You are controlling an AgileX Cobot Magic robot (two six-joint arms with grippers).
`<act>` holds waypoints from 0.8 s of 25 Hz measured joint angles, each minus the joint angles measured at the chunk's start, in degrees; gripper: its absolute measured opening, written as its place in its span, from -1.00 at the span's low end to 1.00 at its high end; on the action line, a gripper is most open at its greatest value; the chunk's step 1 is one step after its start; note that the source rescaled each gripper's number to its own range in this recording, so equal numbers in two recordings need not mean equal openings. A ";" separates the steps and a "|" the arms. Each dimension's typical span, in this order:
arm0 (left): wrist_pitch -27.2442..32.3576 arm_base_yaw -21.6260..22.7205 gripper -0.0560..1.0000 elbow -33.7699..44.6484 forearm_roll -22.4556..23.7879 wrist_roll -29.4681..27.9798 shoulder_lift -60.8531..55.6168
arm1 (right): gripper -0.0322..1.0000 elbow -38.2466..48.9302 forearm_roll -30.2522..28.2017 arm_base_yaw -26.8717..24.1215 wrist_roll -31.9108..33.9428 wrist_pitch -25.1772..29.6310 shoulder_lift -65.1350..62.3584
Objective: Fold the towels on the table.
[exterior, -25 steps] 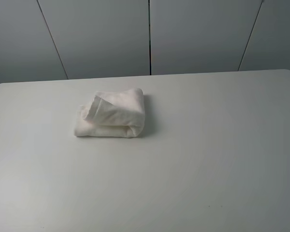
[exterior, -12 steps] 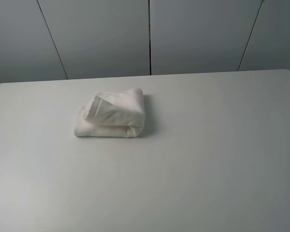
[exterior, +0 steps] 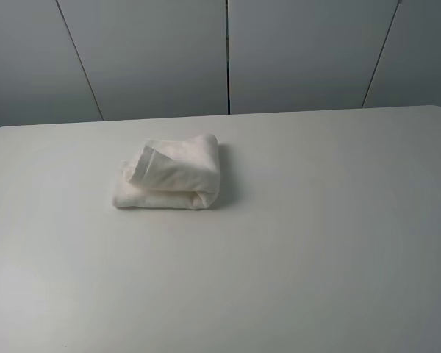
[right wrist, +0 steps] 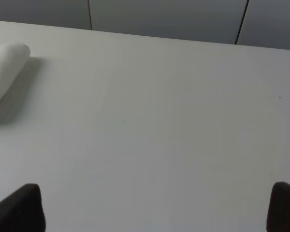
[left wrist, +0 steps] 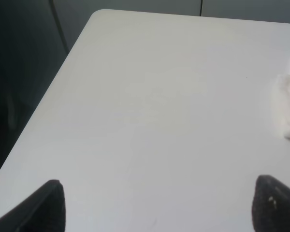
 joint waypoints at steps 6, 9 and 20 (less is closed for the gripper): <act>0.00 0.00 1.00 0.00 0.00 0.00 0.00 | 1.00 0.00 0.00 0.00 0.00 0.00 0.00; 0.00 0.00 1.00 0.00 0.00 0.00 0.00 | 1.00 0.00 0.00 0.00 0.00 0.00 0.00; 0.00 0.00 1.00 0.00 0.00 0.56 0.00 | 1.00 0.00 0.00 0.00 0.00 0.00 0.00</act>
